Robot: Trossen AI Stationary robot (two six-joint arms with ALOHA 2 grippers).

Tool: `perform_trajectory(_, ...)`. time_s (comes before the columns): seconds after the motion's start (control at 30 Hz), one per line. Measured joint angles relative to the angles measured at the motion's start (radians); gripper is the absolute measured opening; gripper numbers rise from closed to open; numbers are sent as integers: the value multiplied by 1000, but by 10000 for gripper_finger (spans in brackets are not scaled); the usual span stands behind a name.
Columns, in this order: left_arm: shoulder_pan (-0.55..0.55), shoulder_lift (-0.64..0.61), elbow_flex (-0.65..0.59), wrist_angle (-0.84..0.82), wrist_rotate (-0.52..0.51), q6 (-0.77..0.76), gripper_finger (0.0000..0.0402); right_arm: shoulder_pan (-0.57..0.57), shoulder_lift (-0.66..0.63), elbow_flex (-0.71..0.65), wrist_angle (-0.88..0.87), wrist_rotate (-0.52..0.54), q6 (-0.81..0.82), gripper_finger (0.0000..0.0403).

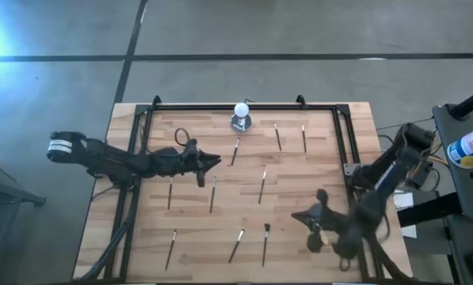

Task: Pick & Place Makeup Supplies
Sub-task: Put the silver makeup brush into the gold makeup holder

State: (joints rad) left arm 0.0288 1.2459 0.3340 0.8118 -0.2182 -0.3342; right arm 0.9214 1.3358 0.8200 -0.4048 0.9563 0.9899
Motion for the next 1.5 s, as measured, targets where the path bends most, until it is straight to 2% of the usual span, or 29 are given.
perform_trajectory(0.1,0,48,0,-2,0,-34,53,-114,-63,-152,355,-96,-272,8)
perform_trajectory(0.23,0,93,0,-1,1,-95,33,-255,-89,-302,737,-218,-524,8)
perform_trajectory(0.37,-6,95,0,-37,0,-156,10,-355,-85,-386,917,-278,-634,8)
perform_trajectory(0.5,-57,43,29,-232,-22,-229,2,-417,-67,-417,941,-276,-654,8)
perform_trajectory(0.63,-175,-12,139,-630,-127,-330,1,-458,-42,-421,944,-276,-655,8)
perform_trajectory(0.73,-283,-16,263,-962,-230,-483,0,-474,-16,-421,962,-243,-671,8)
perform_trajectory(0.83,-379,11,372,-1216,-249,-711,1,-489,0,-422,969,-237,-701,8)
perform_trajectory(0.9,-439,36,421,-1343,-226,-857,5,-497,4,-421,972,-235,-707,8)
perform_trajectory(1.0,-531,85,472,-1448,-158,-1042,19,-500,1,-421,972,-247,-717,8)
perform_trajectory(1.2,-645,212,516,-1519,32,-1364,70,-499,-3,-422,967,-251,-732,8)
perform_trajectory(1.37,-690,304,562,-1583,153,-1529,106,-488,-4,-426,962,-258,-732,8)
perform_trajectory(1.5,-702,362,608,-1669,210,-1596,112,-473,-3,-440,963,-259,-727,8)
